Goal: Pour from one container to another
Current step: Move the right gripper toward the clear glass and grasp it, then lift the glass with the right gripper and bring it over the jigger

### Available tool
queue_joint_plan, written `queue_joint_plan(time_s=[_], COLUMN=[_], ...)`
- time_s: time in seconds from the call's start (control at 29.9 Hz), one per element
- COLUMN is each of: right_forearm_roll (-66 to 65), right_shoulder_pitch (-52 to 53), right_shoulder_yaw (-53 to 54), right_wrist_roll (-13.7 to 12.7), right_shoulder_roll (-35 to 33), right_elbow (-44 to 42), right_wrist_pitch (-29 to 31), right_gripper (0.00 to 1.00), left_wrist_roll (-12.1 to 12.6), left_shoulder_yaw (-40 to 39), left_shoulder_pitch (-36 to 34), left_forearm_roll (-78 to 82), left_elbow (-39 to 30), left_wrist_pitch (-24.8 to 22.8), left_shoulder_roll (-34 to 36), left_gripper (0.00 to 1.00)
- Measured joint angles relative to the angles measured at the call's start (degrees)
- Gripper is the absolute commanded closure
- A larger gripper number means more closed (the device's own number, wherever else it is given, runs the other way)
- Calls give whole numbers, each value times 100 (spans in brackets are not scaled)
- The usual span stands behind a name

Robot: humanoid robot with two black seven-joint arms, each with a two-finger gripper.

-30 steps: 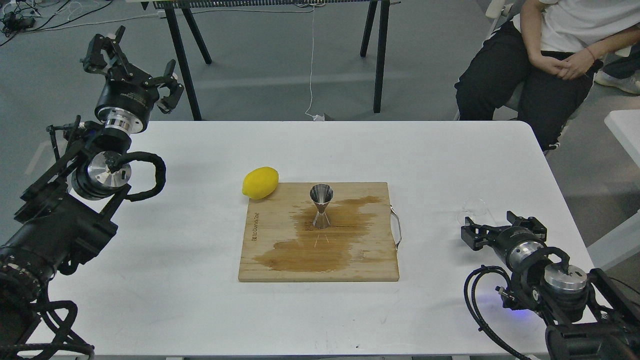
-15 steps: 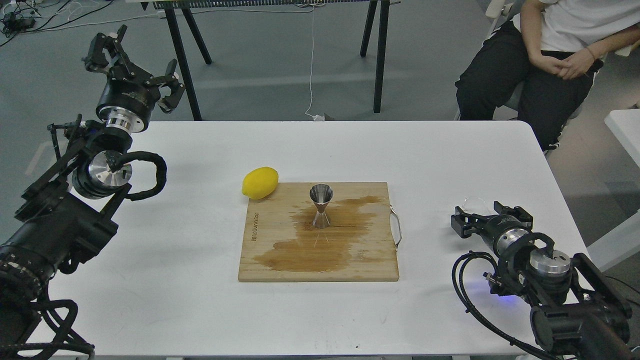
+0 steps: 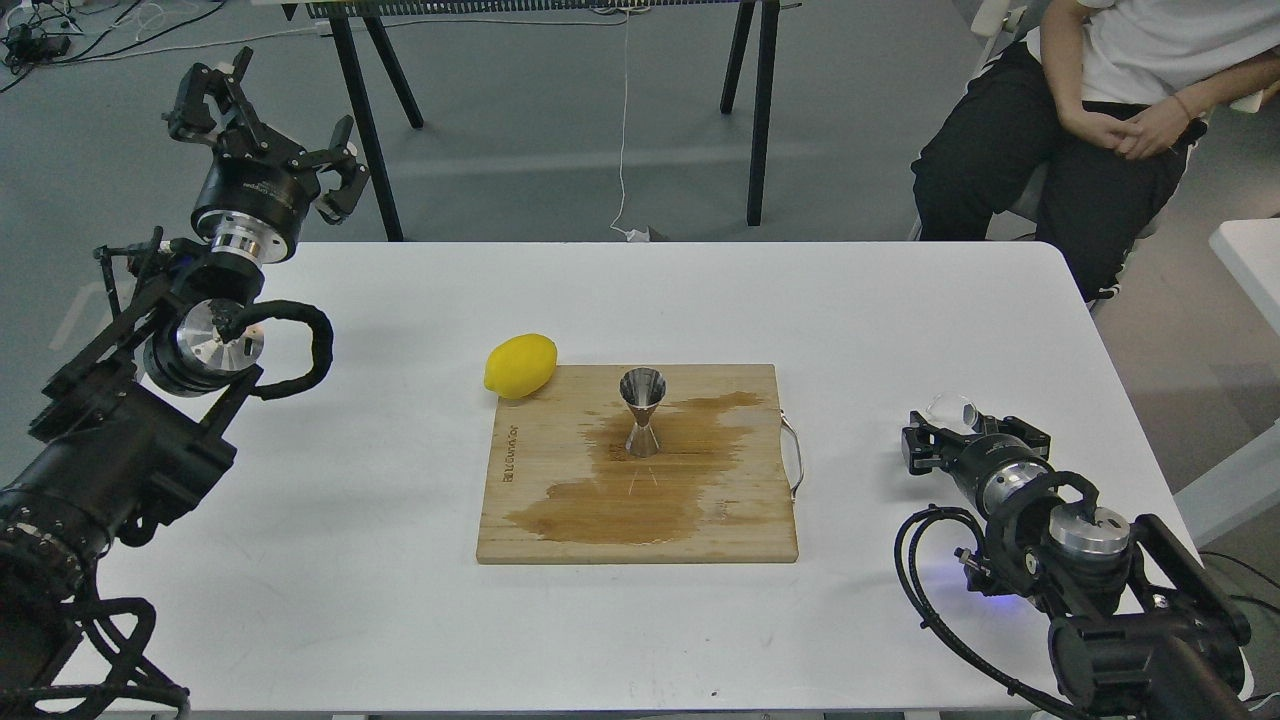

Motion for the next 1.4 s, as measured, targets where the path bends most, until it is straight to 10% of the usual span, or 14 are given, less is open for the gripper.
queue_joint_plan(time_s=[0.23,0.67,1.4], right_forearm_roll=[0,0,-352], right_shoulder_pitch=[-1,-1,813], right_shoulder_yaw=[22,-32,-1912], right_wrist_roll=[-2,-31,-50], right_shoulder_roll=[57,64,-585], right_elbow=[-170,-239,1889], right_wrist_pitch=[63,304,-212], right_gripper=[37,68,70], left_wrist_roll=[-1,-8,-8], left_shoulder_yaw=[2,-14,2], left_shoulder_pitch=[11,10,-32], left_forearm_roll=[0,0,0], left_elbow=[0,0,0], left_wrist_pitch=[0,9,60], left_shoulder_roll=[8,17,79], left_gripper=[0,0,0])
